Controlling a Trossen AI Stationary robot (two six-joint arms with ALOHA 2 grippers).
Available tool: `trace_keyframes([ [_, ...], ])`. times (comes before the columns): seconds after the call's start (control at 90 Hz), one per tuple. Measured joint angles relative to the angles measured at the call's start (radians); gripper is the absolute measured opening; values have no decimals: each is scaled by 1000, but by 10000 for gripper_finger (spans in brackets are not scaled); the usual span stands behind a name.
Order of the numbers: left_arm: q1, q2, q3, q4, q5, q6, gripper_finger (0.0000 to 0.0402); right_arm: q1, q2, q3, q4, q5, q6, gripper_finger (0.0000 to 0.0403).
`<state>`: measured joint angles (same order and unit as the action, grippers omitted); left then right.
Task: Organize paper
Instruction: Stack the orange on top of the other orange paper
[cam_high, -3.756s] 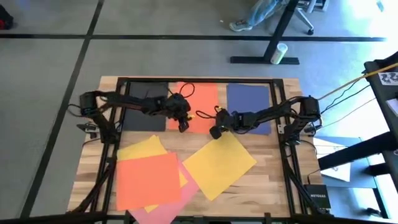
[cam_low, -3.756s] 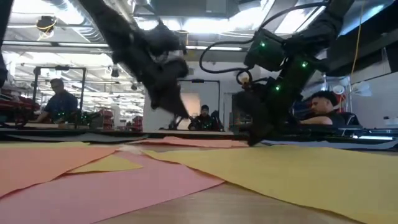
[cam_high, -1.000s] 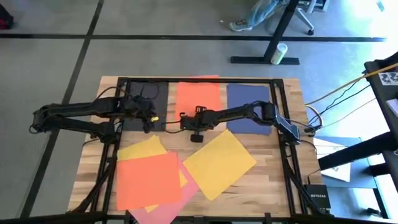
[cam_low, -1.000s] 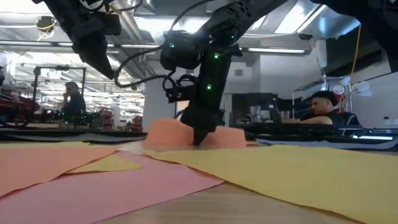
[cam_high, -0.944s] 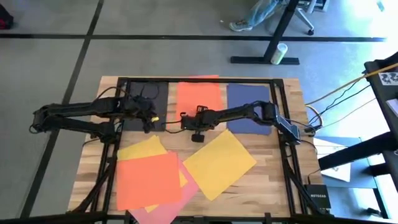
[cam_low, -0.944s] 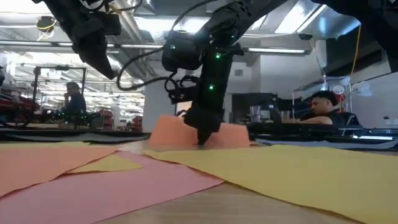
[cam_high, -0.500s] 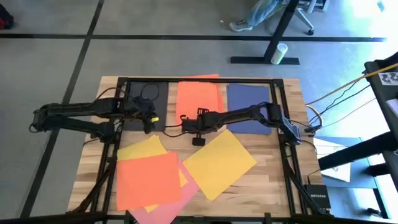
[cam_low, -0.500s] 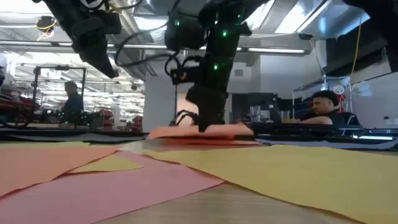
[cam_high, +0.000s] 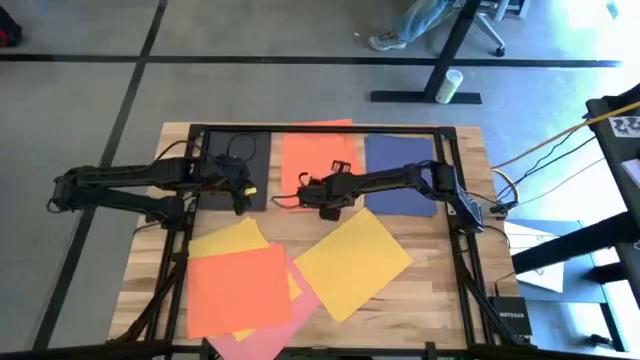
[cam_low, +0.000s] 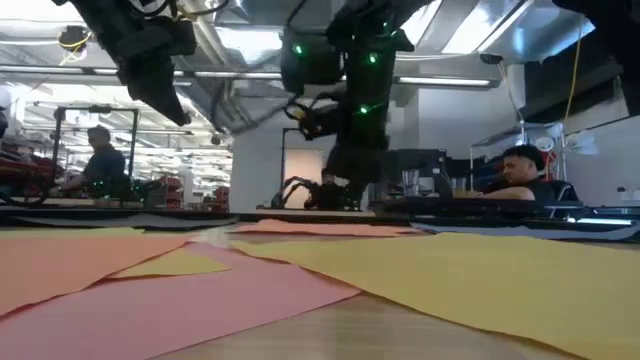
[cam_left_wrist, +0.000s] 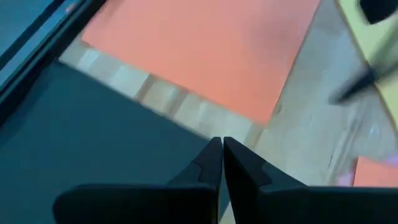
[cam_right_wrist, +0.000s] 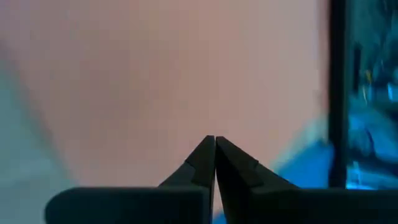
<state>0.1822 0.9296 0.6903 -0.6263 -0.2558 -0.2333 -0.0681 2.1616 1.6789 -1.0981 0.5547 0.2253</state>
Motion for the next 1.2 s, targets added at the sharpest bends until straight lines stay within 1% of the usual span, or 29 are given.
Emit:
trace_keyframes([
  [0.056, 3, 29, -47, 82, 18, 4, 0, -21, 0, -16, -19, -23, 21, 0],
  [0.156, 23, 113, -121, 220, 100, 6, 0, -67, -8, -57, -21, -70, 32, 0],
  [0.211, 35, 162, -143, 286, 107, 6, 0, -98, -27, -92, 9, -107, 30, 0],
  [0.4, 95, 292, -146, 454, 111, 40, 0, -221, -121, -239, 183, -258, 7, 0],
  [0.5, 148, 349, -141, 525, 158, 66, 0, -282, -169, -297, 254, -339, 3, 0],
  [0.644, 210, 444, -129, 587, 232, 94, 0, -334, -179, -350, 309, -421, 2, 0],
  [0.756, 245, 517, -100, 595, 275, 130, 0, -340, -179, -385, 360, -453, 2, 0],
  [0.911, 268, 606, -55, 602, 296, 168, 0, -322, -184, -412, 412, -514, 10, 0],
  [1.033, 272, 660, -29, 622, 330, 188, 0, -279, -184, -413, 433, -529, 11, 0],
  [1.2, 269, 716, 13, 627, 335, 193, 0, -236, -183, -413, 450, -532, 13, 0],
])
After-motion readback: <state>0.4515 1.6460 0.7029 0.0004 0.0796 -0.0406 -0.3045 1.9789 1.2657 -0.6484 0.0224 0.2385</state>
